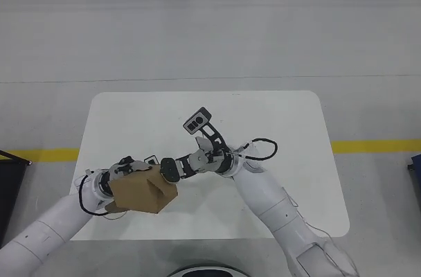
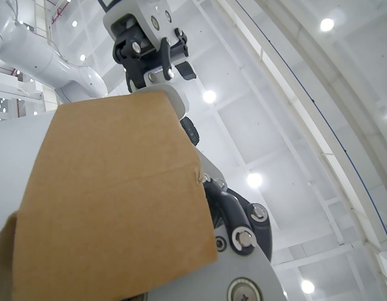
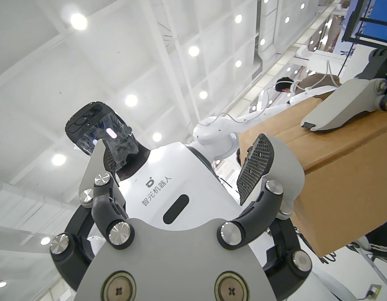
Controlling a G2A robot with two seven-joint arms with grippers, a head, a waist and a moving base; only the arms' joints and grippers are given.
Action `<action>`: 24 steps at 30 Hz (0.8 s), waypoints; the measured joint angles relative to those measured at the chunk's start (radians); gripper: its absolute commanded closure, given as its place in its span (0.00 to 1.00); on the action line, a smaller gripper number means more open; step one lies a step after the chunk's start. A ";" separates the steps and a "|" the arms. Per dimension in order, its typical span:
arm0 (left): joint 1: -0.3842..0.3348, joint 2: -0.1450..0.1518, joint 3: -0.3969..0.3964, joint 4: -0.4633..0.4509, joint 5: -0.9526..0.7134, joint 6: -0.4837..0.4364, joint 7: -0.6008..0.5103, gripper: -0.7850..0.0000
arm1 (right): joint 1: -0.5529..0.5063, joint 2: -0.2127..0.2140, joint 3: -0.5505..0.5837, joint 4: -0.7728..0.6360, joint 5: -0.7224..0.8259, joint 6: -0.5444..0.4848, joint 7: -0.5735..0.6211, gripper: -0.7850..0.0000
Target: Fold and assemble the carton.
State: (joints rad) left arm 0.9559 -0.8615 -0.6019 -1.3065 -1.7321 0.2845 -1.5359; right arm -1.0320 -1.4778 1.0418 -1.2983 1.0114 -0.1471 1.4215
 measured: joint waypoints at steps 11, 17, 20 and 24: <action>-0.006 0.004 -0.002 0.038 -0.029 0.000 0.000 1.00 | -0.075 0.021 0.048 -0.128 -0.053 -0.008 -0.033 0.00; -0.003 0.005 -0.031 0.050 -0.016 0.000 0.000 1.00 | -0.113 0.038 0.069 -0.212 -0.211 -0.027 -0.122 0.00; 0.005 0.007 -0.053 0.047 -0.003 0.000 0.000 1.00 | -0.137 0.045 0.077 -0.266 -0.274 -0.016 -0.169 0.00; 0.018 0.008 -0.084 0.040 0.011 0.000 0.000 1.00 | -0.181 0.054 0.111 -0.346 -0.257 -0.037 -0.209 0.00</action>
State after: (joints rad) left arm 0.9738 -0.8530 -0.6855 -1.2660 -1.7206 0.2843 -1.5359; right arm -1.2134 -1.4243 1.1530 -1.6441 0.7546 -0.1841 1.2127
